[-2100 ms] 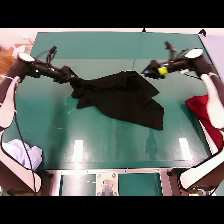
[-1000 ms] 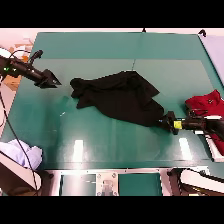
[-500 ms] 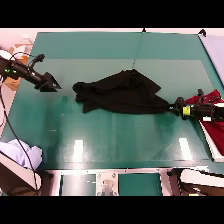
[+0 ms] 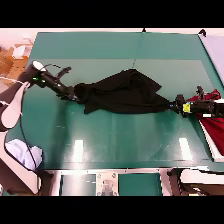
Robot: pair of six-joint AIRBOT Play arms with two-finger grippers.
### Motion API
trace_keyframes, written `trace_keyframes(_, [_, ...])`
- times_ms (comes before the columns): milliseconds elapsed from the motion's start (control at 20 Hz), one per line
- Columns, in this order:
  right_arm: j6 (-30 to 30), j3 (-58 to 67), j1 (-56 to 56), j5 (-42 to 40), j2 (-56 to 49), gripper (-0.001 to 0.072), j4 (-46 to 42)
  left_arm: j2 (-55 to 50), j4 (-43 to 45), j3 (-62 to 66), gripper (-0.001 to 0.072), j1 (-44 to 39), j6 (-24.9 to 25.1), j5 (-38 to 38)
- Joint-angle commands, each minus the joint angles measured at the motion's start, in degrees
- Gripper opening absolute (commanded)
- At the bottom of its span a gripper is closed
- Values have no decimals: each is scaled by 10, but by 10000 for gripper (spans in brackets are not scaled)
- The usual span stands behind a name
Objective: Fold the shirts.
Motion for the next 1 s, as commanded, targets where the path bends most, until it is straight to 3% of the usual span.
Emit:
trace_keyframes(0, [0, 2, 2, 2, -3, 14, 0, -1, 34, -6, 471, -50, 12, 77])
trace_keyframes(50, [-3, 2, 2, 2, -3, 13, 0, -1, 34, -6, 431, -59, 12, 82])
trace_keyframes(100, [-3, 2, 2, 2, -3, 13, 0, -1, 34, -6, 187, -65, 13, 75])
trace_keyframes(150, [-3, 2, 2, 3, -3, 14, 0, -1, 35, -6, 40, -69, 16, 57])
trace_keyframes(400, [-14, 48, 0, 94, 12, 12, 38, 42, 28, 42, 25, -64, -5, -70])
trace_keyframes(600, [-12, 182, -2, 170, 97, 13, 152, 192, -35, 129, 26, -31, -32, -77])
trace_keyframes(800, [-11, 383, -31, 153, 201, 13, 323, 355, -124, 271, 26, 36, -95, -5])
trace_keyframes(950, [15, 530, -82, 95, 259, 13, 335, 477, -121, 303, 26, 74, -131, 101])
